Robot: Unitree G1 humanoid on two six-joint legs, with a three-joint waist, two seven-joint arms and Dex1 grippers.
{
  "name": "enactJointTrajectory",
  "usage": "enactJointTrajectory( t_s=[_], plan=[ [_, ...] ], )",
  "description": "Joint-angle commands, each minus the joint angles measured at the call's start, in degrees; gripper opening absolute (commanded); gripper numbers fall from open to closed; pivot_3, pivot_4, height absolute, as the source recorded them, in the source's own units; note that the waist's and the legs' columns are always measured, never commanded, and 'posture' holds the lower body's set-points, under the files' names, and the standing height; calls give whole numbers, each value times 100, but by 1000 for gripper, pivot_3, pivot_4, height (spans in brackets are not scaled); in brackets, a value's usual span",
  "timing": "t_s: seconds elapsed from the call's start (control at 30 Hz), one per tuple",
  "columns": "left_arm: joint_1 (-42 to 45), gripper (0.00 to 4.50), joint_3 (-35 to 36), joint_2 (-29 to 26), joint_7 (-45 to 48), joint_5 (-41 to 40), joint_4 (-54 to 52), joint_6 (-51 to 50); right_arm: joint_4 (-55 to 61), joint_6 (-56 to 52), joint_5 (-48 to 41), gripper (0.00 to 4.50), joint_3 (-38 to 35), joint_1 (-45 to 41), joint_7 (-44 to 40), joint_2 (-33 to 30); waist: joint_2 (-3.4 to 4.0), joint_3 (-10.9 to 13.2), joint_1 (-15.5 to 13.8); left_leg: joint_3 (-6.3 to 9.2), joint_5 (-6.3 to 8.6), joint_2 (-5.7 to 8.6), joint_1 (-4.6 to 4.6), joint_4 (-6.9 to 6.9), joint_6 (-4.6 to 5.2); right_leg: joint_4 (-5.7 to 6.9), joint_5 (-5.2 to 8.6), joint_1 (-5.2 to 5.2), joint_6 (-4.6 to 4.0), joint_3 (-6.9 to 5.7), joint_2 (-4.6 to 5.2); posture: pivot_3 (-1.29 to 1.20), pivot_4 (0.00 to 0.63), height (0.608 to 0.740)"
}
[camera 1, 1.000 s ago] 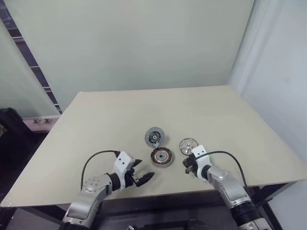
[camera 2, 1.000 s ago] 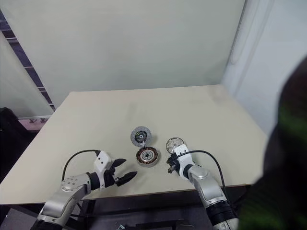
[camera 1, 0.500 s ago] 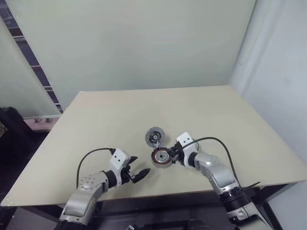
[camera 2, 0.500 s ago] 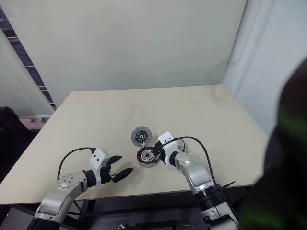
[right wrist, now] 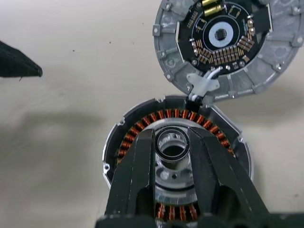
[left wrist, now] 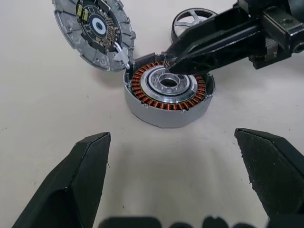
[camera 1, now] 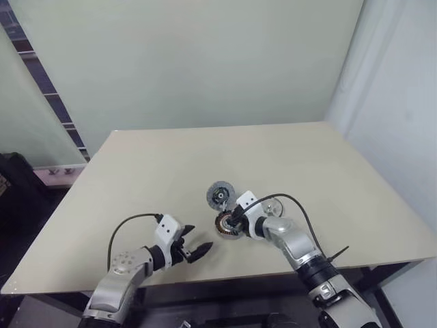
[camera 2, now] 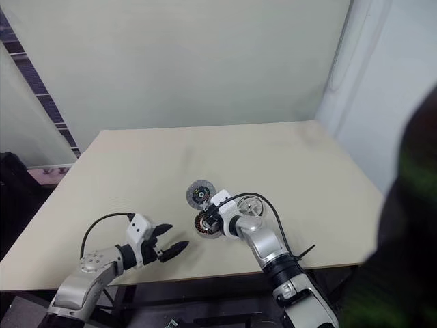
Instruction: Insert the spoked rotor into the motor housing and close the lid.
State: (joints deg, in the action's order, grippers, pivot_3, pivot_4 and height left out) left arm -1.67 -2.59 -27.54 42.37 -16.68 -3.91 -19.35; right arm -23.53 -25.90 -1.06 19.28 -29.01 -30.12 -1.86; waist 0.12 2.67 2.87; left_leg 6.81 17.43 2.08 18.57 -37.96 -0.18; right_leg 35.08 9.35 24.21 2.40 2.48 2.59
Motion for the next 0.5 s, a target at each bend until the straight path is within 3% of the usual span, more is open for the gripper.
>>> enactJointTrajectory(
  t_s=[0.03,0.5],
  plan=[
    [9,4500,194,-60,-25,-70,-300,57,-72,233,31,725,-73,-179,24,75,0,0,0,0,0,0,0,0,0,1,0,0,0,0,0,0,0,740],
    [-57,4500,232,-46,-53,-50,-404,22,-551,496,74,725,-155,-329,59,179,1,0,2,-1,0,0,-1,-2,0,10,-1,4,-1,1,-1,0,0,740]
  ],
)
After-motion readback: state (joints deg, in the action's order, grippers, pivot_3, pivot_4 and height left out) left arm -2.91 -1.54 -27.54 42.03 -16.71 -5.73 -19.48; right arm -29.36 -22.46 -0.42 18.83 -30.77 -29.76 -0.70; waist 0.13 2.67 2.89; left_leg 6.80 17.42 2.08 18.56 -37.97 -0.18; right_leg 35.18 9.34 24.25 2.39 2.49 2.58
